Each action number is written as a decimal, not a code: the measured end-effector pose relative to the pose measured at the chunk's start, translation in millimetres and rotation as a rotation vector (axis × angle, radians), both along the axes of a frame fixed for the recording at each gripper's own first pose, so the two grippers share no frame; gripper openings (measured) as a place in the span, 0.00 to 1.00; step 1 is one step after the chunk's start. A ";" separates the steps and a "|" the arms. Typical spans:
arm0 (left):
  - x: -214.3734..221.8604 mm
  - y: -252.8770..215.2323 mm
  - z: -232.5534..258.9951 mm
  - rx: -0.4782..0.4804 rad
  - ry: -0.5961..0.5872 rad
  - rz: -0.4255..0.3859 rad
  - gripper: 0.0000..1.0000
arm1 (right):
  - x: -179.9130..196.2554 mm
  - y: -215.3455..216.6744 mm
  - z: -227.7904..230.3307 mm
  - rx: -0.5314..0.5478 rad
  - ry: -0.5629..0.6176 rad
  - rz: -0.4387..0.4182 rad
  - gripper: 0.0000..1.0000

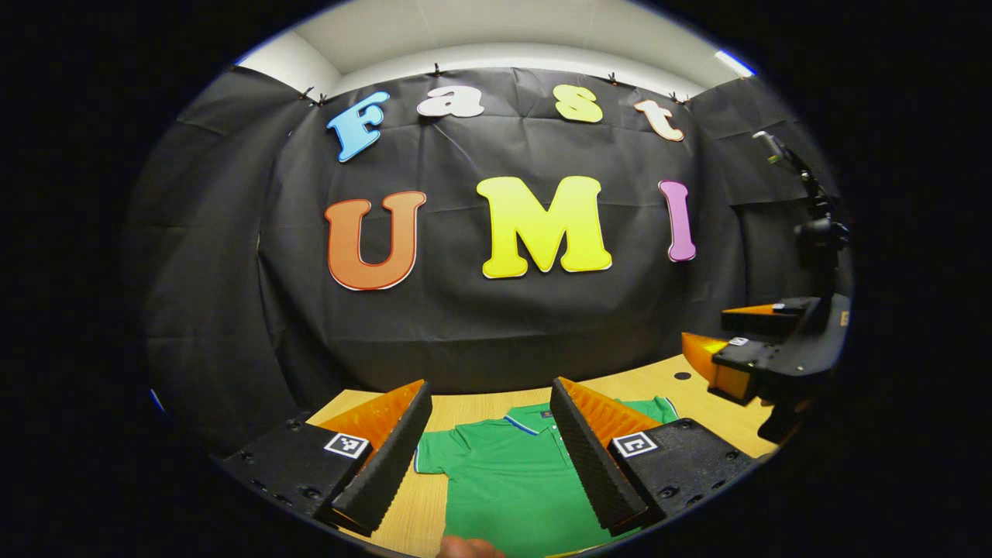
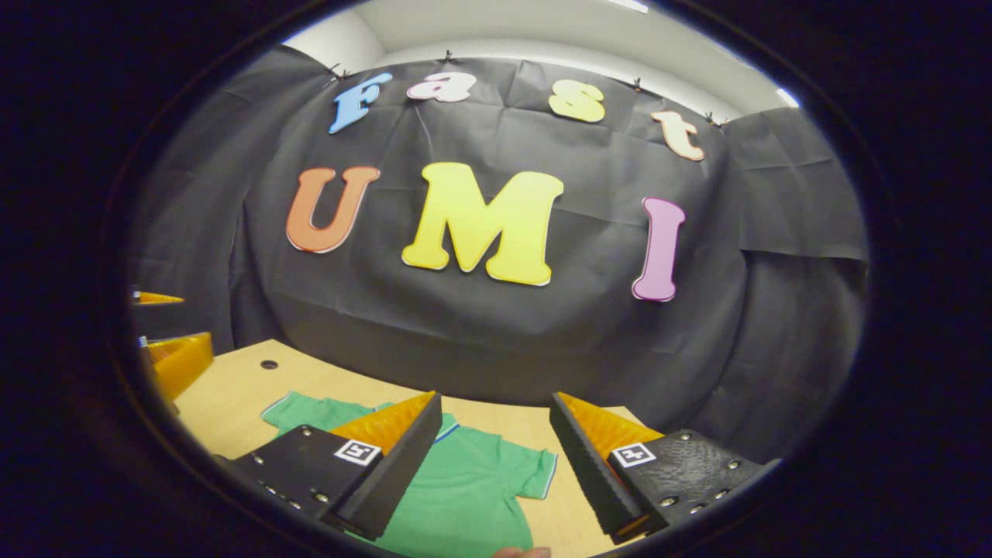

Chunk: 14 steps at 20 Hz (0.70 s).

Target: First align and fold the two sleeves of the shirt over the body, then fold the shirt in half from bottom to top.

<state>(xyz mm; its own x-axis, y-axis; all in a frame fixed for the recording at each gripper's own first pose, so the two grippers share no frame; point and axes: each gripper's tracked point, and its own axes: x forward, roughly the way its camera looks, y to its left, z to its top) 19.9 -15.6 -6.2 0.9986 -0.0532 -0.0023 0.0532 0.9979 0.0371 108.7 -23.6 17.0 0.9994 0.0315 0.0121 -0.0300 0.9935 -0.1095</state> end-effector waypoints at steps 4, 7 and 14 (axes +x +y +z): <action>2.5 3.6 -2.4 0.020 0.007 0.004 0.98 | 83.7 -34.4 -29.1 0.006 0.131 -0.086 0.92; 5.3 11.0 -7.4 0.033 0.021 0.019 0.99 | 136.4 -51.7 -82.1 -0.014 0.280 -0.114 0.93; 9.6 20.1 -20.4 0.038 0.071 0.039 1.00 | 194.4 -93.3 -207.1 0.063 0.583 -0.207 0.92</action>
